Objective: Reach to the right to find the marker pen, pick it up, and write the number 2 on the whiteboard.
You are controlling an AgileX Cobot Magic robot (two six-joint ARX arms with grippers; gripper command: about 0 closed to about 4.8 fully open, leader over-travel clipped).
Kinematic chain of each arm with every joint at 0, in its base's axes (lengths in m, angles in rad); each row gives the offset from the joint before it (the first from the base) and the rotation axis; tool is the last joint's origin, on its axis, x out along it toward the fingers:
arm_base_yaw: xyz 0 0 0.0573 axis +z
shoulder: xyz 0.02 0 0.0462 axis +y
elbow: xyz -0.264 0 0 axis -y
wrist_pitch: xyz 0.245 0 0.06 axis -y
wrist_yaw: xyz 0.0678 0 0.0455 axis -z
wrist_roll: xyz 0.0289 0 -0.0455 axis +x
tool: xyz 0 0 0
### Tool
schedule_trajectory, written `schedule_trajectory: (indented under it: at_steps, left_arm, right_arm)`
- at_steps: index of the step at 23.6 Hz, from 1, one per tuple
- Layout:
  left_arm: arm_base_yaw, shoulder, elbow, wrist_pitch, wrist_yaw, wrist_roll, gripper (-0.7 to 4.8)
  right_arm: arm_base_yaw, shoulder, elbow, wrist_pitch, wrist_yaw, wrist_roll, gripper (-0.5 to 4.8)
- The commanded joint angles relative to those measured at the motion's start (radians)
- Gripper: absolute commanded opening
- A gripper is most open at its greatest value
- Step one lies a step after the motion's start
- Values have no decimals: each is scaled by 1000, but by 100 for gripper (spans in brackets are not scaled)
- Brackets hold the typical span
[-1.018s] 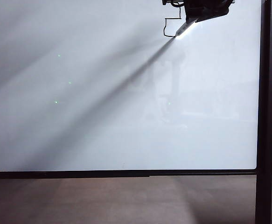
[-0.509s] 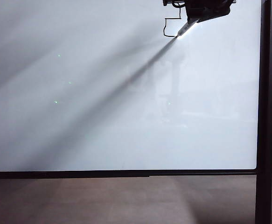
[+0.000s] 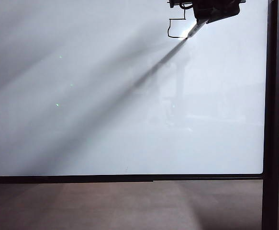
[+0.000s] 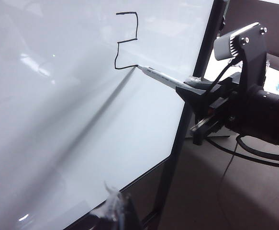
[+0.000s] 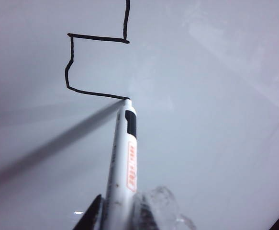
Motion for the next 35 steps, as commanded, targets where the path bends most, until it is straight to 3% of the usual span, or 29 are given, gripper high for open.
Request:
schedule_trajectory:
  at_steps: [1, 10, 14, 16, 21, 28, 30, 35]
  left_arm:
    - [2, -2, 3, 5, 4, 5, -5]
    - [2, -1, 3, 2, 3, 8, -5]
    - [2, -1, 3, 2, -3, 49, -5]
    - [2, -1, 3, 2, -3, 49, -5]
    - [2, 2, 3, 0, -3, 49, -5]
    - [2, 5, 3, -8, 7, 49, -5]
    - [2, 5, 3, -8, 7, 49, -5]
    - [2, 5, 3, -8, 8, 49, -5]
  right_arm:
    - [-4, -2, 6, 23, 23, 5, 18]
    - [3, -150, 6, -108, 22, 5, 18]
    - [-2, -247, 6, -200, 35, 0, 18]
    - [-3, -299, 6, -243, 88, -5, 18]
    - [-5, -399, 6, -261, 344, -63, 18]
    - [-63, -520, 7, -321, 556, -155, 26]
    - [-63, -560, 7, -372, 538, -157, 48]
    - [-89, -666, 7, -525, 344, -154, 128]
